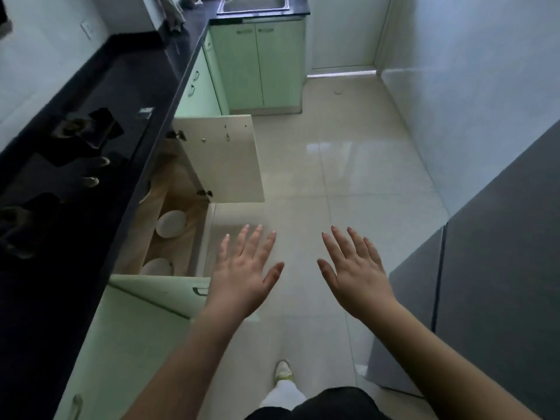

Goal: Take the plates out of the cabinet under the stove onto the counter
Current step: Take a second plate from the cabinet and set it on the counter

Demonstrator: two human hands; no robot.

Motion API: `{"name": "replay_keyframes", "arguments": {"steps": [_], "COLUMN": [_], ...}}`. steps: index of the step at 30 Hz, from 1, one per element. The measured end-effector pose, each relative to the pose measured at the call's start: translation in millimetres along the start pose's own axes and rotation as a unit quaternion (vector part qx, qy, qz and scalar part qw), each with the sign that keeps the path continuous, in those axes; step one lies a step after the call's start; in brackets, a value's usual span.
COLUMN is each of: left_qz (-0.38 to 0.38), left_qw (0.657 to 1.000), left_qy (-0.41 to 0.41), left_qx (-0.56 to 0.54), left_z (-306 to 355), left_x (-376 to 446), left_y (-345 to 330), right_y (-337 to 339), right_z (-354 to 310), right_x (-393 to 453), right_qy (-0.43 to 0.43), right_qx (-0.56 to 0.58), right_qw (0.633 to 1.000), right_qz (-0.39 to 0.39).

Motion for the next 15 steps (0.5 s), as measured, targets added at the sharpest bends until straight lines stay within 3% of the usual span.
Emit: {"name": "replay_keyframes", "arguments": {"steps": [7, 15], "left_qz": [0.007, 0.022], "left_qw": [0.999, 0.997], "left_qy": [-0.052, -0.064], "left_qx": [0.003, 0.028], "left_z": [-32, -41], "left_x": [86, 181], "left_y": [12, 9], "right_y": [14, 20], "right_z": [-15, 17], "right_x": [71, 156], "right_qy": [-0.013, -0.042], "right_qx": [-0.026, -0.02], "right_qw": [0.999, 0.999], "right_qz": [0.021, 0.02]}}
Point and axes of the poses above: each hand's wrist, its own x-axis towards the middle knuckle, its own y-axis out of the back of the hand, z = x × y, the point moved 6 cm from there along x, towards the middle knuckle, and after that the axes turned 14 degrees about -y, right-handed, at the moved point
